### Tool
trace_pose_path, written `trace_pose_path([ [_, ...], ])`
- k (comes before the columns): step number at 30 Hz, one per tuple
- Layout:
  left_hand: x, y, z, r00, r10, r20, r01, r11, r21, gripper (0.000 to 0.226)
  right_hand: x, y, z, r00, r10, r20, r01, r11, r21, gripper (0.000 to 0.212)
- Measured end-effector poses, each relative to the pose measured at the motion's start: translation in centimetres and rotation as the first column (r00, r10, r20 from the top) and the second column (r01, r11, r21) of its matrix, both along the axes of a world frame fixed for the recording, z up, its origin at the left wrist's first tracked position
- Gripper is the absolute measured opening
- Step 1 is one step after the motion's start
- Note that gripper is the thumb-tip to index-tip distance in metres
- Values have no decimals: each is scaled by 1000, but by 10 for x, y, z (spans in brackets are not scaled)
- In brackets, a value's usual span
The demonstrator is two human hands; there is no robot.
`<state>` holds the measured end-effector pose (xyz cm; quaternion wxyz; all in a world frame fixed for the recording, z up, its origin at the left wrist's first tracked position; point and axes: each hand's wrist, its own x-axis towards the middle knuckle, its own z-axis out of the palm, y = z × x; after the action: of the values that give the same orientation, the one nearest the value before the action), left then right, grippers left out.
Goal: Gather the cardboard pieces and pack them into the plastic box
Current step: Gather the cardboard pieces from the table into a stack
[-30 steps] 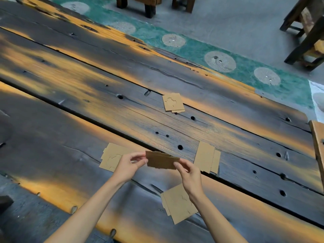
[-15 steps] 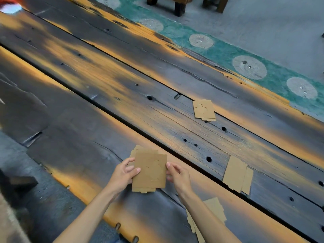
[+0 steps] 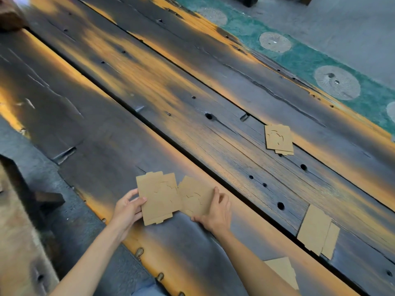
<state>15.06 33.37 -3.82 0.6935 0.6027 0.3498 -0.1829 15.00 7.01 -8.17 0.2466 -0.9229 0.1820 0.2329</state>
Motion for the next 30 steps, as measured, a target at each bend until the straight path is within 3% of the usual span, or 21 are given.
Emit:
trace_pose_path([
  [8, 11, -2, 0, 1000, -26, -9, 26, 1000, -1, 31, -1, -14, 2, 996, -76, -43, 73, 995, -61, 126],
  [11, 17, -7, 1, 999, -53, 5, 53, 999, 6, 32, -12, -28, 1, 987, -152, 53, 148, 985, 84, 95],
  [13, 21, -11, 2, 996, -86, 15, 86, 996, 10, 31, -22, -39, 3, 950, -311, 41, 274, 887, 372, 60],
  [15, 26, -17, 4, 993, -113, 26, 113, 994, 8, 31, -32, -51, 12, 890, -453, -58, 399, 710, 580, 39],
  [17, 31, -23, 7, 990, -137, 38, 137, 991, 2, 31, -43, -67, 19, 827, -548, -129, 476, 558, 680, 36],
  [19, 34, -31, 10, 985, -166, 50, 166, 986, -4, 31, -51, -83, 30, 788, -602, -133, 506, 509, 696, 48],
  [21, 36, -43, 13, 973, -220, 66, 221, 975, -11, 30, -58, -100, 47, 759, -645, -95, 497, 477, 725, 41],
  [23, 35, -57, 16, 955, -287, 81, 289, 957, -22, 30, -63, -115, 68, 773, -634, -19, 422, 492, 762, 21],
  [30, 12, -112, 29, 800, -582, 144, 599, 789, -137, 34, -68, -135, 118, 845, -526, 94, 303, 617, 726, 24],
])
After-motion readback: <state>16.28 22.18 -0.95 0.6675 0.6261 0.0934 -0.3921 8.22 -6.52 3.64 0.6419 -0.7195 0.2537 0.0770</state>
